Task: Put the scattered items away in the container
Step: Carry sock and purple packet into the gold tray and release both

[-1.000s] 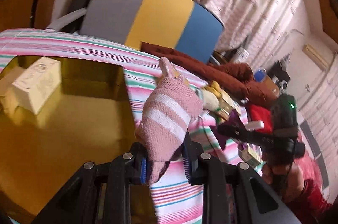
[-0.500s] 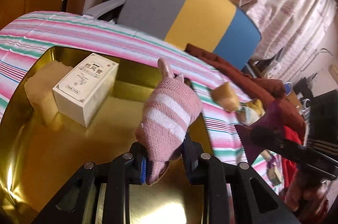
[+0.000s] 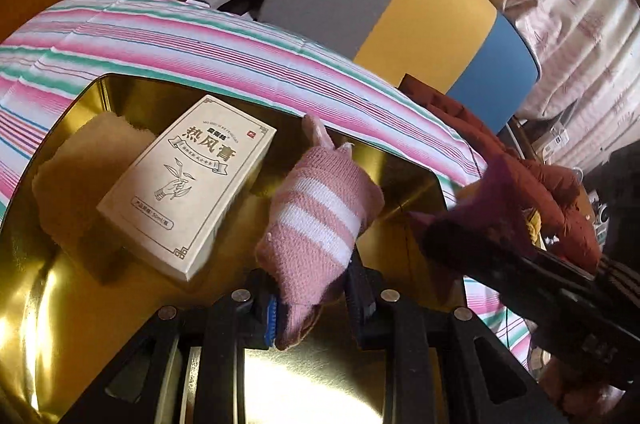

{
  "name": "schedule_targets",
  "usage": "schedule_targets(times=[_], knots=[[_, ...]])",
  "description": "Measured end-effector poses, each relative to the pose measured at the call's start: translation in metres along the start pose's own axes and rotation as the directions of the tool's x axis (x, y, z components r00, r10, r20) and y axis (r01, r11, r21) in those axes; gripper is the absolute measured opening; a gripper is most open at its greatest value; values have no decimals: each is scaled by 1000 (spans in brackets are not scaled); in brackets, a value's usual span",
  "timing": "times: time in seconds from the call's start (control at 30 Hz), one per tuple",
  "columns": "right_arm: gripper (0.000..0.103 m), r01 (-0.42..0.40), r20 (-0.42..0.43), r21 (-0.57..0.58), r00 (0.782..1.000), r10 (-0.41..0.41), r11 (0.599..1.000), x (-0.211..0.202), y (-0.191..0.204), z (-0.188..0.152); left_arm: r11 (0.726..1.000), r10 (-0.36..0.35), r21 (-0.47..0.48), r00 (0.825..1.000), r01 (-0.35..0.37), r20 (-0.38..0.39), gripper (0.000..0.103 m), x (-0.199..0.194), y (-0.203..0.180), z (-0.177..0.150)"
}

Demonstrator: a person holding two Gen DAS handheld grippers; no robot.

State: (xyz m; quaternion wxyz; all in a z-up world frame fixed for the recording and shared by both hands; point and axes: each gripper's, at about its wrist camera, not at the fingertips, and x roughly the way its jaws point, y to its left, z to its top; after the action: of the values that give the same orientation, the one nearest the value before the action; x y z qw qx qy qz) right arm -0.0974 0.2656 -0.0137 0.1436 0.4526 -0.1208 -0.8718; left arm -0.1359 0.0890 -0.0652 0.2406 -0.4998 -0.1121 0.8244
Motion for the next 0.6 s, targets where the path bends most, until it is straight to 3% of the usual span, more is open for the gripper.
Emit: schedule_targets(times=[0.1, 0.17, 0.2, 0.23, 0.27, 0.3, 0.37, 0.47, 0.6], knots=[[30, 8, -8, 16, 1000, -8, 1000, 11, -1, 7, 1000, -4, -8, 1000, 4, 5, 28, -1, 0, 1], [33, 17, -17, 26, 1000, -16, 1000, 20, -1, 11, 1000, 3, -23, 1000, -3, -7, 34, 1, 0, 3], [33, 21, -19, 31, 1000, -20, 999, 23, -3, 13, 999, -5, -42, 1000, 4, -21, 42, 3, 3, 4], [37, 23, -23, 40, 999, -22, 999, 26, -4, 15, 998, -11, -63, 999, 9, -33, 49, 4, 5, 5], [47, 16, -25, 55, 1000, -15, 998, 28, -5, 15, 995, -19, -98, 999, 14, -49, 51, 5, 9, 4], [49, 10, -19, 67, 1000, -9, 998, 28, -6, 16, 991, -32, -129, 998, 24, -55, 54, 5, 12, 3], [56, -7, 7, 96, 1000, 6, 995, 20, -9, 15, 982, -57, -181, 997, 46, -59, 56, 1, 17, -1], [59, -32, 48, 105, 998, 28, 994, 4, -9, 11, 975, -74, -214, 996, 64, -42, 57, -7, 20, -8], [64, -36, 91, 104, 995, 27, 994, -17, -7, 0, 982, -44, -186, 999, 45, 9, 57, -23, 13, -20]])
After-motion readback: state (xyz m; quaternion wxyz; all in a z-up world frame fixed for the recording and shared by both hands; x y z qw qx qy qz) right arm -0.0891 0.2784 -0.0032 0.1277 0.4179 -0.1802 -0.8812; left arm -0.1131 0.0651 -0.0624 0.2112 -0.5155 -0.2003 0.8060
